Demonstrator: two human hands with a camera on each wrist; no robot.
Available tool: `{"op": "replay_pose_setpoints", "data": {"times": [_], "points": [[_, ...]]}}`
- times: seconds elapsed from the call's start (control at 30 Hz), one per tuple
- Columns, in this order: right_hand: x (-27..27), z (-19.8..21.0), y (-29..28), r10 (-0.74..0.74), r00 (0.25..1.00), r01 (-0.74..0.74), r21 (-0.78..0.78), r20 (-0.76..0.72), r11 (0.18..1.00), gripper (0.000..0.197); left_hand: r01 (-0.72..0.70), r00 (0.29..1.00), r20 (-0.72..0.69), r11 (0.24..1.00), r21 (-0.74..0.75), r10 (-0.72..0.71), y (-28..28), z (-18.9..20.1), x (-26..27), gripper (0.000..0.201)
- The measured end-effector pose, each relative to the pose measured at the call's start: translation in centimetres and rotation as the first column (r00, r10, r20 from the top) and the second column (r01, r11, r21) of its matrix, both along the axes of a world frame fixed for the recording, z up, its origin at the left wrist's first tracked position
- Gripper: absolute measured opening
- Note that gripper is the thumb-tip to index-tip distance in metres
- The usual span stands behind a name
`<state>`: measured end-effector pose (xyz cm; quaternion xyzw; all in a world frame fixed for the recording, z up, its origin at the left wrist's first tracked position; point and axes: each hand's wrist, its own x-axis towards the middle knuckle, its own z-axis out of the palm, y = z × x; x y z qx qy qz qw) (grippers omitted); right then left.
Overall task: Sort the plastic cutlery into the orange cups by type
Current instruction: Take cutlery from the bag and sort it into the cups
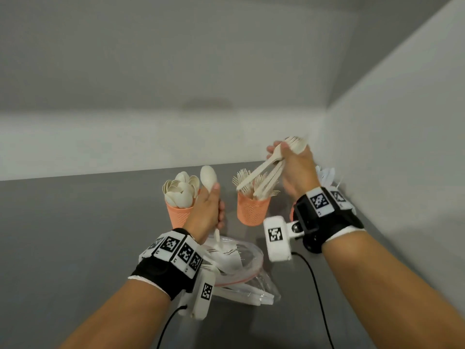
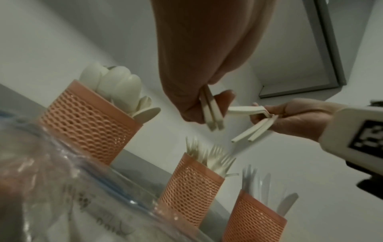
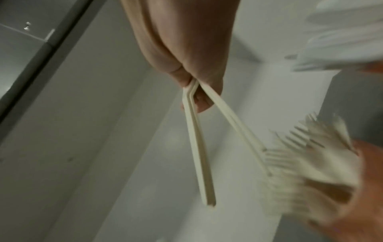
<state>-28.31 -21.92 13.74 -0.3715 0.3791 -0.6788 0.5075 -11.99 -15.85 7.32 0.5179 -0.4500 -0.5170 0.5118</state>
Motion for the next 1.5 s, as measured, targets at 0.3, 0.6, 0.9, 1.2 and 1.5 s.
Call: {"op": "replay_pose_setpoints", "data": {"times": [0.3, 0.6, 0.9, 1.2, 1.5], "points": [[0.3, -1.5, -4.6, -0.322, 0.897, 0.247, -0.261, -0.303, 0.933, 0.027, -0.066, 0.997, -0.037, 0.997, -0.027, 0.065, -0.4, -0.3, 1.5, 0.027], [1.0, -6.1, -5.8, -0.068, 0.731, -0.031, -0.133, -0.679, 0.991, 0.012, -0.076, 0.997, -0.005, 0.996, -0.041, 0.076, 0.1, -1.2, 2.5, 0.027], [0.2, -5.6, -5.4, -0.103, 0.888, 0.018, -0.19, -0.448, 0.982, 0.008, -0.044, 0.999, 0.006, 0.998, -0.041, 0.044, 0.4, -1.2, 2.2, 0.037], [-0.1, -7.1, -5.5, -0.039, 0.244, -0.151, -0.078, -0.969, 0.985, 0.036, -0.025, 0.997, 0.075, 0.999, -0.046, 0.028, 0.7, -1.1, 1.9, 0.034], [1.6, -3.1, -2.7, -0.183, 0.145, -0.186, -0.208, -0.972, 0.96, 0.055, 0.04, 0.999, 0.031, 0.999, -0.029, -0.039, 0.6, -0.8, 1.9, 0.02]]}}
